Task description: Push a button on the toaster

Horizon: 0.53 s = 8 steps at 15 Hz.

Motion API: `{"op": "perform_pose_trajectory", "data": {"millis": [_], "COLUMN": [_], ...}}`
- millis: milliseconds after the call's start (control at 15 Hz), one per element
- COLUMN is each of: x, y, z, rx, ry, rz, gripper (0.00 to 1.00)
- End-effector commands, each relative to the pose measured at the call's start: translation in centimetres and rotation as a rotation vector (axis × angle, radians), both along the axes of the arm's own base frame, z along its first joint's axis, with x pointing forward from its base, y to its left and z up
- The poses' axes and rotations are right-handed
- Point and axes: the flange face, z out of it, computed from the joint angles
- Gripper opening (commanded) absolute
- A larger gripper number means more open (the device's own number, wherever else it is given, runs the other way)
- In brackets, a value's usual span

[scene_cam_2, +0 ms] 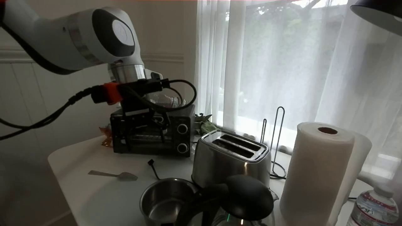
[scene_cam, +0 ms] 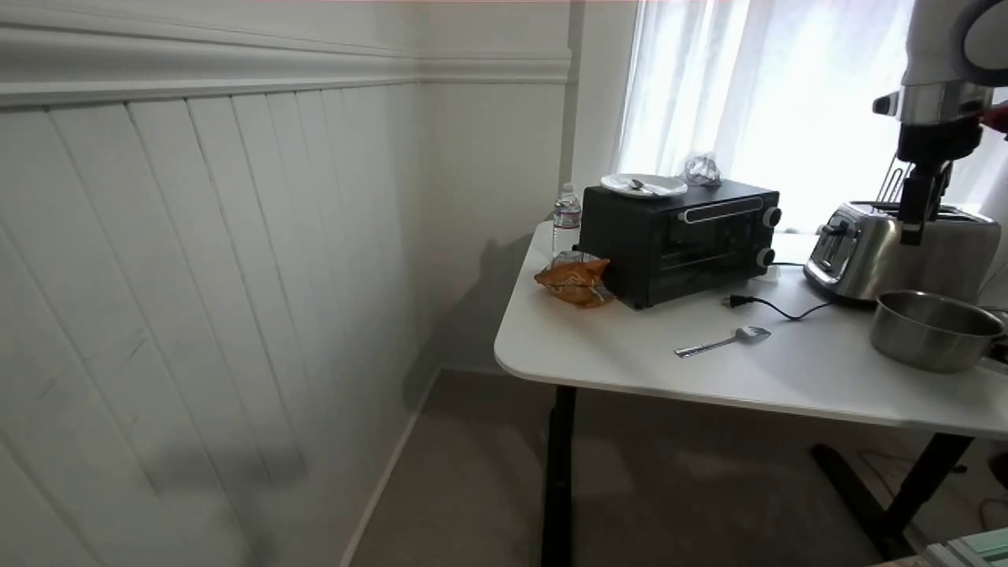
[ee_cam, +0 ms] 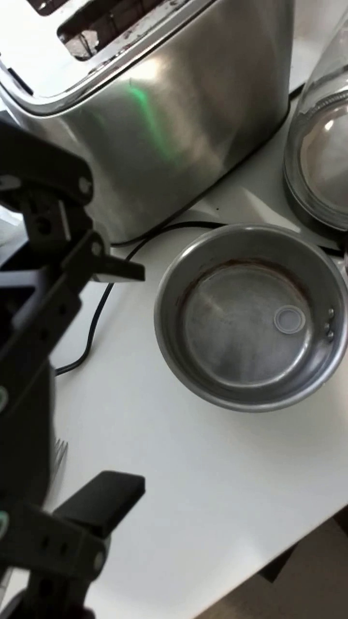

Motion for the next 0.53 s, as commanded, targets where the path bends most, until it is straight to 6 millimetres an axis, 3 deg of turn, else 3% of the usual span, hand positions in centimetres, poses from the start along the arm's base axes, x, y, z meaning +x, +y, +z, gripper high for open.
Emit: {"op": "perform_pose_trajectory", "data": {"millis": [0,400,467], "x": [2.2,4.7,3.3], "y": [1.5,3.6,3.1], "z": [-2.4,-5.5,-5.0], "rx": [-0.116,-0.276,-0.232], "ry": [0.059,0.135,0.112], "rz": [0.148,0.391,0.325], "gripper": [1.0,1.0,1.0]}}
